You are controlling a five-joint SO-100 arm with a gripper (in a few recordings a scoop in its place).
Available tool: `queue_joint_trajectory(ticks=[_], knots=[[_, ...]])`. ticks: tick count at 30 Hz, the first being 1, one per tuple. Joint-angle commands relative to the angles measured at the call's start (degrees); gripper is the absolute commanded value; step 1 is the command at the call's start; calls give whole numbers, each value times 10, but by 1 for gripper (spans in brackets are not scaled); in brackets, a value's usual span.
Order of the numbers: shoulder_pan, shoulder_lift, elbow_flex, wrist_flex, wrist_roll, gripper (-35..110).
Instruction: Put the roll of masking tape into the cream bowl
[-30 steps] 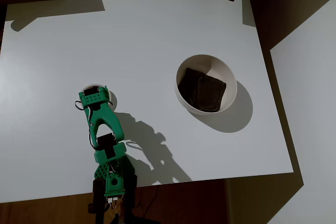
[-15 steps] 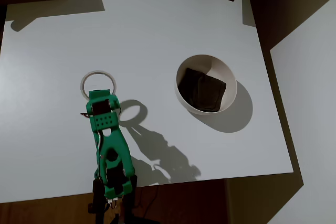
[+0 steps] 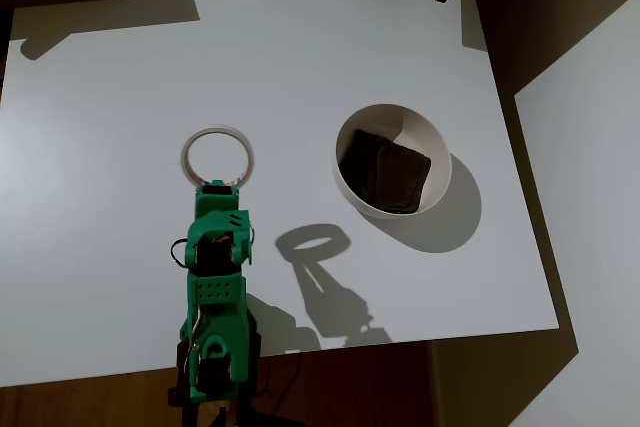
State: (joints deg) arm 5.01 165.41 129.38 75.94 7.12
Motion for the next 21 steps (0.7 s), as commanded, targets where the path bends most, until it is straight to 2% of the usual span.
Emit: queue_joint_trajectory(ticks=[1, 14, 21], knots=[[73, 33, -29, 2, 0, -8], [315, -131, -143, -73, -20, -8], [417, -323, -267, -108, -25, -8]])
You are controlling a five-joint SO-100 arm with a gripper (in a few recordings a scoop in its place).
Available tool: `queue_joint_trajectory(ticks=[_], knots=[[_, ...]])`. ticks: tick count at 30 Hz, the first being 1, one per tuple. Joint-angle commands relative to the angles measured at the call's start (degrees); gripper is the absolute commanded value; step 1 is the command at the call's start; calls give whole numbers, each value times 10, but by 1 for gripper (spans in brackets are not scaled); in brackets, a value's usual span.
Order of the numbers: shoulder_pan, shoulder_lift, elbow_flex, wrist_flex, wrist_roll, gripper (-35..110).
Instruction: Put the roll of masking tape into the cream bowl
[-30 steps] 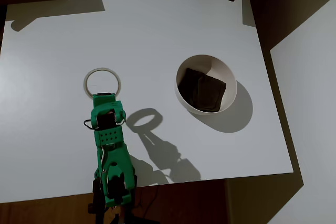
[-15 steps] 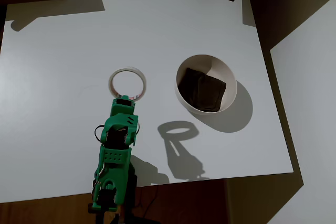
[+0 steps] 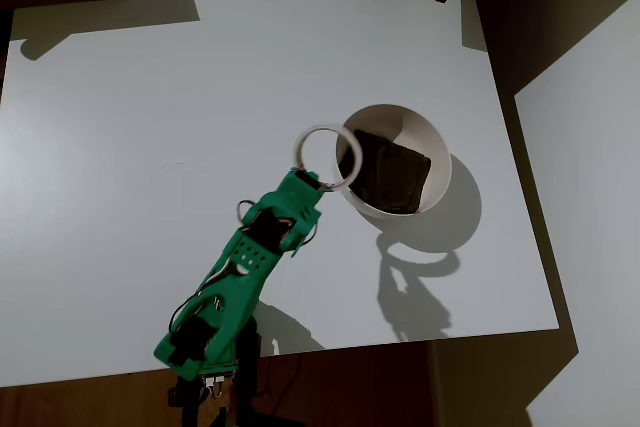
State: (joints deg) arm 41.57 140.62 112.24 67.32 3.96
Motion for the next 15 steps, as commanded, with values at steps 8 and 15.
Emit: queue_joint_trajectory(ticks=[8, 15], knots=[[128, -321, -310, -7, 19, -8], [162, -479, -456, 0, 18, -8]])
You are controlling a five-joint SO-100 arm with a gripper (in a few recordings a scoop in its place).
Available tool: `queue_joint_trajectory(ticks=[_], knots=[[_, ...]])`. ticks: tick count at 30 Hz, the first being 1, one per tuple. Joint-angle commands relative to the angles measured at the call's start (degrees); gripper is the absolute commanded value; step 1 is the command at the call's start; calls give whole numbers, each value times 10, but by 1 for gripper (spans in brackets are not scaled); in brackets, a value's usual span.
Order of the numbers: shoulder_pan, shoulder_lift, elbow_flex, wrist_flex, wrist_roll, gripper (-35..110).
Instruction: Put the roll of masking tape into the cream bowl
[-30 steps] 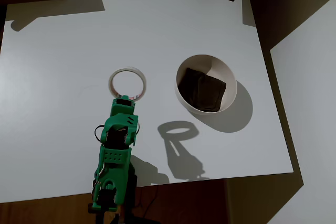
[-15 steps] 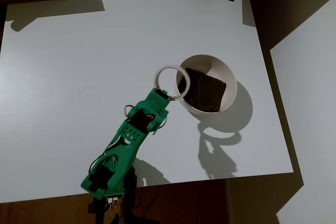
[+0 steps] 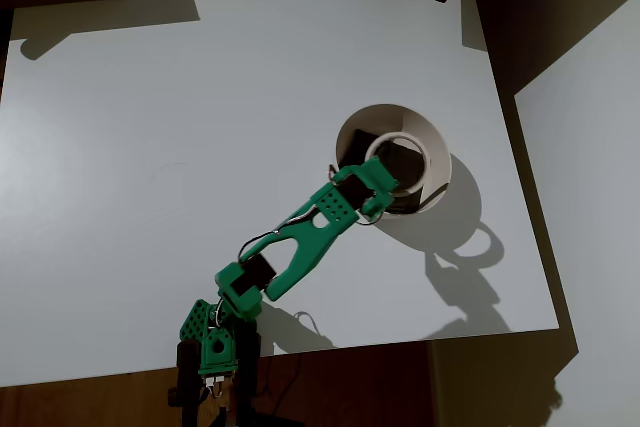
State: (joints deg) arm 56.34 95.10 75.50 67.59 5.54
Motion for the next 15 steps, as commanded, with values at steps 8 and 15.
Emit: queue_joint_trajectory(ticks=[8, 15], knots=[[25, -203, -287, 45, 0, -8], [4, -300, -381, 50, -7, -8]])
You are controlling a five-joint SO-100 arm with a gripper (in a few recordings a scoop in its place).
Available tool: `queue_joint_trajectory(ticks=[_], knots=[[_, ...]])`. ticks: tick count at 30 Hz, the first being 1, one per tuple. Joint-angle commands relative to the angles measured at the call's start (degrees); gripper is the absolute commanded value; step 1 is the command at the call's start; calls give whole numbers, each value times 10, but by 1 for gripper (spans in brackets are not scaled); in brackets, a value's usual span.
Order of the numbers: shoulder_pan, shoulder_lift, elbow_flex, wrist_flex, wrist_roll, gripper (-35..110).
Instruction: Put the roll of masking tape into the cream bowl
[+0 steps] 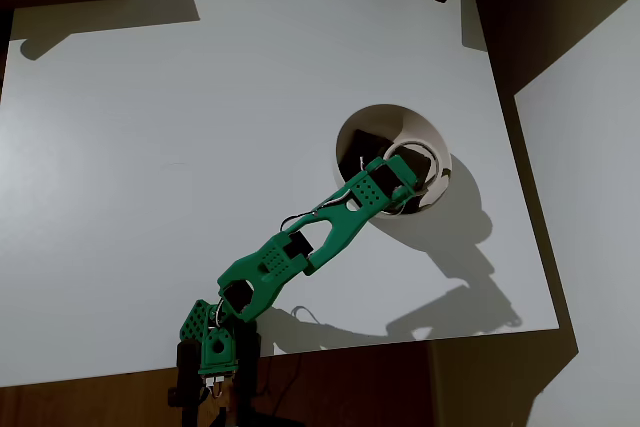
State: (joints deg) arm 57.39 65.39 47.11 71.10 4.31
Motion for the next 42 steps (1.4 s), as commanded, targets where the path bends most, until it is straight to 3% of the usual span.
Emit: queue_joint_trajectory(ticks=[1, 8, 11, 13, 28, 34, 42], knots=[[-8, -16, -111, 20, 7, -8], [-8, -55, -114, -5, 10, -7], [-6, -56, -114, -10, 14, 12], [-6, -54, -114, -13, 18, 16], [-9, -16, -124, 7, 52, 6], [-14, 40, -124, 31, 63, -8], [-51, 113, -124, 89, 74, -8]])
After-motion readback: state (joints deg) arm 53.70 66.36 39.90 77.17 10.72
